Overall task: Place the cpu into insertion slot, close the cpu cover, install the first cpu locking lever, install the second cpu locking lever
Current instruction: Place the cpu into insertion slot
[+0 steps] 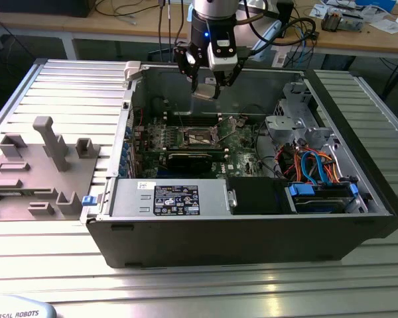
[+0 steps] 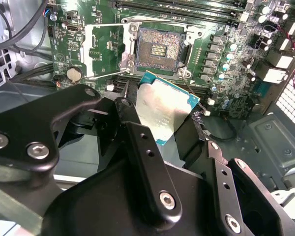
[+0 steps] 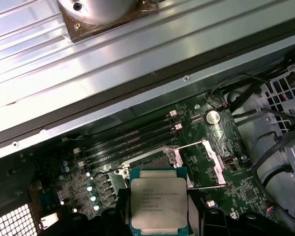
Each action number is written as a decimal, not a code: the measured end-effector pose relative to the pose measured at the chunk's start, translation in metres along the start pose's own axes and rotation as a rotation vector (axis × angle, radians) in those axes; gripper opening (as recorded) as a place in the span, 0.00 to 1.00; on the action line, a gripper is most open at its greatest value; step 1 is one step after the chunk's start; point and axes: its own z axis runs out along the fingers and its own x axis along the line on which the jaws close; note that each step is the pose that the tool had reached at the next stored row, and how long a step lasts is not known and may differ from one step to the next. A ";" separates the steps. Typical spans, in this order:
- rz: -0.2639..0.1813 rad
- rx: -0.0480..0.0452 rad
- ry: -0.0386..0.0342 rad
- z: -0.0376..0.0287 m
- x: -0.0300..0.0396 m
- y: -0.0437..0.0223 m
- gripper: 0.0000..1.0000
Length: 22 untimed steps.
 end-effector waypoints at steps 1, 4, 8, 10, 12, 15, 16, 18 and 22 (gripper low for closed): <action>0.002 0.0000 -0.0001 0.0000 0.0000 0.0000 0.55; 0.006 0.0000 -0.0005 0.0002 0.0000 0.0000 0.55; 0.011 -0.0001 -0.0009 0.0003 0.0000 0.0000 0.55; 0.013 -0.0002 -0.0011 0.0004 0.0000 0.0000 0.55; 0.015 -0.0002 -0.0013 0.0005 0.0000 0.0000 0.55; 0.019 -0.0003 -0.0017 0.0006 0.0000 0.0000 0.55; 0.020 -0.0003 -0.0018 0.0006 0.0000 0.0000 0.55; 0.023 -0.0004 -0.0020 0.0007 0.0000 0.0000 0.55; 0.027 -0.0004 -0.0024 0.0008 0.0000 -0.0001 0.55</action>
